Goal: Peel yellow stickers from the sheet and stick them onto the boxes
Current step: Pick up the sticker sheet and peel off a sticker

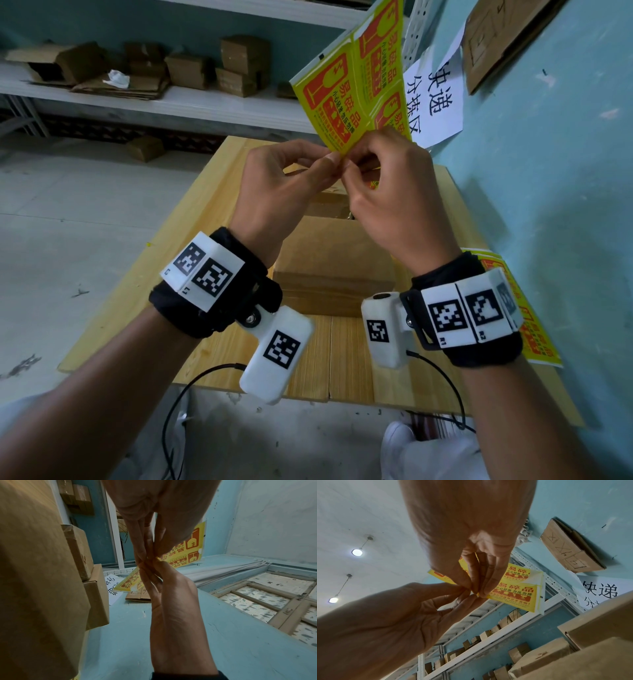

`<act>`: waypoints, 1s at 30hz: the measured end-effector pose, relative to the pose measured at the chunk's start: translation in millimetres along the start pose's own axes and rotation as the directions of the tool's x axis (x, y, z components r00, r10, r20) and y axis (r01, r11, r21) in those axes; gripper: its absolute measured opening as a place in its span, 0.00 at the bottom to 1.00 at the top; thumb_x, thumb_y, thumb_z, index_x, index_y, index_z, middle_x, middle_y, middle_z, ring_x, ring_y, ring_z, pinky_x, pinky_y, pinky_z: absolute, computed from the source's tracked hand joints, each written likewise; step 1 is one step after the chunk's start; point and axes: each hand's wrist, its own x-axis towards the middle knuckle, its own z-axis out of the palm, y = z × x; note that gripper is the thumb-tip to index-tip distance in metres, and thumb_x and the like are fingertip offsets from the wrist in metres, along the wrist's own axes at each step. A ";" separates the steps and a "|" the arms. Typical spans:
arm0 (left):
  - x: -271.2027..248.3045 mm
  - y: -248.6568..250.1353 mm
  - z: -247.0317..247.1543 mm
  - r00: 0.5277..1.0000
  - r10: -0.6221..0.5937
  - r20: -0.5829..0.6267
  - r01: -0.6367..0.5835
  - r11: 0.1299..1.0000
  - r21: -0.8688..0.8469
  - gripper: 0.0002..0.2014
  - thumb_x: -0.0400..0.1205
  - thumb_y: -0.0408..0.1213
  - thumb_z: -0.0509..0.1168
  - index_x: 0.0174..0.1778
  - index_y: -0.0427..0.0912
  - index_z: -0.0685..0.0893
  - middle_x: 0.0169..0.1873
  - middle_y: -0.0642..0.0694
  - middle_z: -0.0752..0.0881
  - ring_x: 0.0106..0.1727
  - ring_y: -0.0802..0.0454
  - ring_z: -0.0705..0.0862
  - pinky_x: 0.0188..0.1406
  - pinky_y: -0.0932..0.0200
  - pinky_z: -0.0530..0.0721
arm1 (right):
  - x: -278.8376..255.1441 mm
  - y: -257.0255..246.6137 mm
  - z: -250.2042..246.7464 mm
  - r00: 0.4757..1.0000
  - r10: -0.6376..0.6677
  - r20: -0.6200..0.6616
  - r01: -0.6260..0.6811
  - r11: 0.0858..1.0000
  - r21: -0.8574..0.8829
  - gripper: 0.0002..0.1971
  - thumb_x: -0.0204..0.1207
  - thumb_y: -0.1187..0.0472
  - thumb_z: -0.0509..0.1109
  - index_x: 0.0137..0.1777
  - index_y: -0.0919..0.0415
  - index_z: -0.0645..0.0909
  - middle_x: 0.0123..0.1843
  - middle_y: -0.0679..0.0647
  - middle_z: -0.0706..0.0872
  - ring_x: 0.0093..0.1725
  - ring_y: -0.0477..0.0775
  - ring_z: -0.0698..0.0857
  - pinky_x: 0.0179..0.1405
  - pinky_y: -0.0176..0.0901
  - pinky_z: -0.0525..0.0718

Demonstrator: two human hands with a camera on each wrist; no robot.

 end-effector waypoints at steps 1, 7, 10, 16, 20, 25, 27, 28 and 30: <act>-0.2 0.2 0.1 1.000 0.003 0.002 -0.003 1.000 0.002 0.06 0.81 0.31 0.70 0.46 0.32 0.89 0.43 0.37 0.90 0.45 0.52 0.90 0.49 0.60 0.89 | -0.3 -0.3 0.3 1.000 0.001 -0.005 -0.001 1.000 -0.001 0.08 0.79 0.61 0.68 0.45 0.65 0.84 0.46 0.57 0.85 0.44 0.55 0.85 0.43 0.57 0.85; 0.2 -0.5 0.9 1.000 0.007 0.000 -0.007 1.000 0.021 0.07 0.81 0.32 0.69 0.48 0.31 0.89 0.46 0.34 0.90 0.50 0.44 0.90 0.52 0.56 0.90 | -1.4 -0.6 0.6 0.999 0.010 -0.039 -0.010 1.000 -0.005 0.07 0.79 0.61 0.69 0.44 0.64 0.84 0.45 0.56 0.85 0.42 0.53 0.85 0.42 0.56 0.86; 0.6 0.1 0.9 1.000 -0.002 -0.001 0.002 1.000 0.012 0.07 0.81 0.32 0.70 0.47 0.31 0.89 0.47 0.34 0.90 0.50 0.43 0.90 0.52 0.54 0.90 | -1.1 -0.4 0.4 0.999 0.009 -0.036 -0.009 1.000 0.003 0.07 0.79 0.61 0.69 0.44 0.64 0.84 0.45 0.56 0.86 0.42 0.52 0.85 0.43 0.54 0.86; 0.5 3.3 1.2 0.998 -0.057 -0.018 0.056 0.995 -0.081 0.06 0.82 0.31 0.67 0.46 0.31 0.86 0.52 0.24 0.85 0.46 0.47 0.90 0.48 0.62 0.88 | -0.4 0.3 -4.7 0.998 0.019 -0.057 -0.015 0.996 0.084 0.06 0.79 0.63 0.69 0.46 0.65 0.84 0.44 0.55 0.87 0.43 0.50 0.85 0.43 0.39 0.84; 1.2 4.8 1.4 0.993 -0.116 -0.025 0.112 0.985 -0.135 0.06 0.83 0.30 0.67 0.47 0.29 0.85 0.56 0.22 0.83 0.45 0.51 0.90 0.48 0.64 0.87 | -1.6 -1.0 -5.1 0.998 0.012 -0.055 -0.005 0.991 0.130 0.04 0.79 0.64 0.70 0.48 0.65 0.84 0.47 0.55 0.87 0.44 0.47 0.86 0.43 0.29 0.84; 3.1 7.1 0.0 0.980 -0.196 0.025 0.197 0.959 -0.202 0.05 0.83 0.30 0.66 0.46 0.32 0.85 0.53 0.29 0.86 0.48 0.49 0.90 0.51 0.63 0.88 | -0.9 -2.3 -5.6 0.998 -0.004 -0.069 0.011 0.994 0.109 0.04 0.79 0.65 0.70 0.49 0.65 0.84 0.48 0.54 0.86 0.45 0.47 0.86 0.45 0.31 0.85; 3.4 7.6 -0.4 0.975 -0.220 0.044 0.224 0.947 -0.231 0.04 0.83 0.30 0.66 0.45 0.33 0.85 0.52 0.32 0.88 0.49 0.49 0.90 0.52 0.63 0.88 | -1.0 -2.9 -5.4 0.997 -0.010 -0.073 0.017 0.994 0.105 0.04 0.79 0.65 0.70 0.48 0.65 0.84 0.48 0.54 0.86 0.45 0.47 0.86 0.45 0.31 0.84; 3.5 7.9 -0.7 0.971 -0.232 0.053 0.238 0.939 -0.248 0.04 0.83 0.29 0.65 0.45 0.33 0.85 0.50 0.35 0.89 0.50 0.49 0.91 0.53 0.63 0.88 | -1.1 -3.0 -5.4 0.997 -0.010 -0.071 0.017 0.994 0.108 0.04 0.79 0.65 0.70 0.48 0.65 0.84 0.48 0.53 0.85 0.45 0.47 0.86 0.45 0.29 0.84; 4.1 8.0 -1.6 0.964 -0.255 0.071 0.264 0.923 -0.279 0.06 0.83 0.29 0.65 0.49 0.30 0.85 0.49 0.36 0.90 0.52 0.49 0.91 0.54 0.62 0.88 | -1.2 -3.2 -5.8 0.998 -0.009 -0.064 0.016 0.993 0.113 0.04 0.79 0.64 0.71 0.48 0.65 0.84 0.48 0.53 0.86 0.45 0.46 0.86 0.46 0.28 0.84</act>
